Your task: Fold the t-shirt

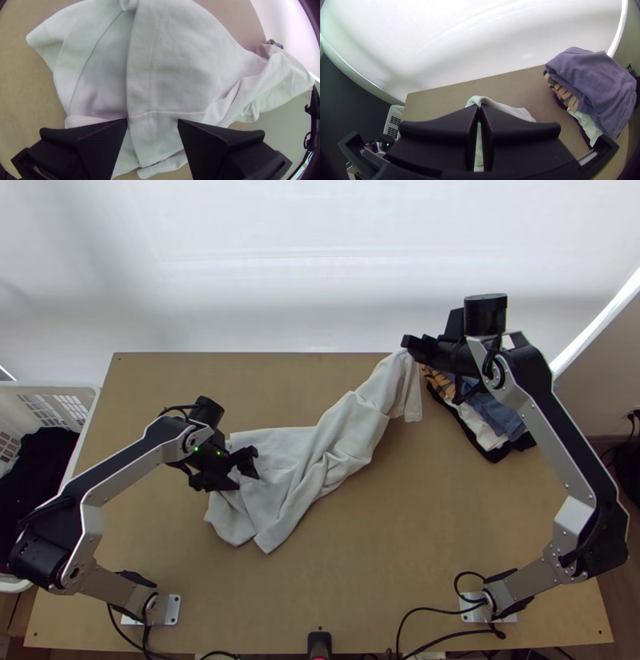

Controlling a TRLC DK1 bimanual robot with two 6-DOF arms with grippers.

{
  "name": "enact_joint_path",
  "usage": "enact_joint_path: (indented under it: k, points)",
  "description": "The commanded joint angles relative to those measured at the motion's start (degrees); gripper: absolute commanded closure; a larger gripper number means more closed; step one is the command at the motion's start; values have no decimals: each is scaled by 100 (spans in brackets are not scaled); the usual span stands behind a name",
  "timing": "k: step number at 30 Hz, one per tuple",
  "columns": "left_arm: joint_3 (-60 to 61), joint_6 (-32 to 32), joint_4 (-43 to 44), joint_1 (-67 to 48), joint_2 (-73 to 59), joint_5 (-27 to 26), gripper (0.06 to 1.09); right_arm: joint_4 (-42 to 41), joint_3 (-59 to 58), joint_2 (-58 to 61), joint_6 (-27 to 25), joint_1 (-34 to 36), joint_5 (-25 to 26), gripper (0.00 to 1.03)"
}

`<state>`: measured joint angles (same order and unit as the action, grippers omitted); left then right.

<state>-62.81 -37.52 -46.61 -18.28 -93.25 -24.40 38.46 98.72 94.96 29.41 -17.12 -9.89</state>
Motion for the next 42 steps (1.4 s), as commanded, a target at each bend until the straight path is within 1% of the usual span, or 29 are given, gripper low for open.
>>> enact_joint_path:
  k: [1,6,7,8,10,11,14,15,21,26,29,32,34,37,42]
  points:
    - [172,-107,47,9,-132,15,33,-58,209,5,127,16,-13,100]
    - [207,-115,214,-9,-211,76,35,-58,192,-4,127,7,-13,100]
    - [207,-151,275,-17,-211,94,41,-58,174,-4,127,-1,-13,100]
    - [216,-238,425,-26,-193,208,51,-58,174,-4,127,-10,-13,100]
    - [278,-414,759,-26,-97,357,74,-58,165,-12,135,-19,-13,100]
    - [286,-511,899,-26,-79,410,80,-58,165,-12,135,-19,-13,100]
    - [207,-590,970,-35,-88,542,96,-58,165,-21,135,-19,-13,100]
    - [190,-643,1031,-35,-70,665,105,-58,165,-21,135,-19,-13,100]
    - [40,-652,1014,27,62,683,105,-58,218,-30,153,7,-13,100]
    - [-505,-739,847,343,519,630,105,-128,245,-83,83,69,5,100]
    - [-1058,-792,680,642,686,630,105,-233,253,-144,-164,78,84,100]
    - [-1832,-819,293,1020,677,639,105,-260,350,-171,-269,122,356,100]
    - [-2324,-854,214,1283,668,656,105,-260,429,-171,-366,183,374,100]
    - [-3062,-836,-32,1565,615,674,105,-295,587,-171,-682,289,664,100]
    - [-4178,-924,-191,2004,475,691,105,-453,1115,-153,-1218,473,796,100]
